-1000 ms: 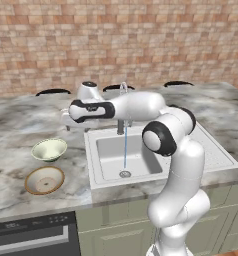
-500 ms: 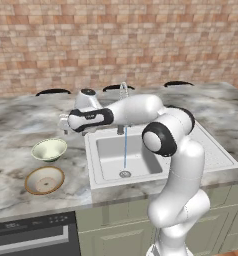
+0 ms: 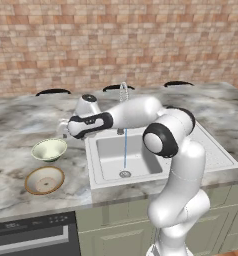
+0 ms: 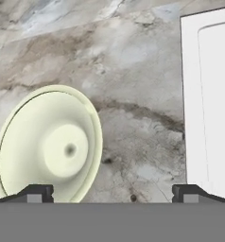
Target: Rinse each bowl for a few seconds and place them down in the sink or on the counter.
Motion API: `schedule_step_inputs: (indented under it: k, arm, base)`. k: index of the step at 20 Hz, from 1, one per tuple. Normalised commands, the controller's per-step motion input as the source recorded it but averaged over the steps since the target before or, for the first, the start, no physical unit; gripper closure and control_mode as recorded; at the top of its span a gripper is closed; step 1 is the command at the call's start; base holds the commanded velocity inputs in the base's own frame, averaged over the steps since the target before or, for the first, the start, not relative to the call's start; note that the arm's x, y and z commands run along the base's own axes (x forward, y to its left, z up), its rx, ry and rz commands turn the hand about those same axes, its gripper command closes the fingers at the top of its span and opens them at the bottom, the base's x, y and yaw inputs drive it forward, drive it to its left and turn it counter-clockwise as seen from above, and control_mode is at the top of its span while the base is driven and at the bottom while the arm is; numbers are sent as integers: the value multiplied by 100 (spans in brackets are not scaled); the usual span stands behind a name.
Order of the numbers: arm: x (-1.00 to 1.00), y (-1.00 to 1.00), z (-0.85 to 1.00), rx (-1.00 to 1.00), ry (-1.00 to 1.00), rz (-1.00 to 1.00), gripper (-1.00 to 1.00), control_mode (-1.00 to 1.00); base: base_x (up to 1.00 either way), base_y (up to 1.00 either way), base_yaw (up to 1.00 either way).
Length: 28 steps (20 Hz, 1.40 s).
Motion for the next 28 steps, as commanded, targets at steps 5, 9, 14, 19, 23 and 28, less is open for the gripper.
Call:
schedule_step_inputs:
  k: [5,9,14,19,23,28]
  arm:
    - [-1,11,-15,2,0,-1,-100,-100]
    - [0,14,-9,2,0,-2,-100,-100]
    - [0,9,-10,2,0,-2,-100,-100]
    - [0,5,-11,1,1,-1,-100,-100]
    - [1,15,-11,0,2,-3,-100,-100]
    - [3,16,-11,0,2,-3,-100,-100]
  base:
    - [0,0,0]
    - [0,0,0]
    - [0,0,0]
    - [0,0,0]
    - [0,0,0]
    - [0,0,0]
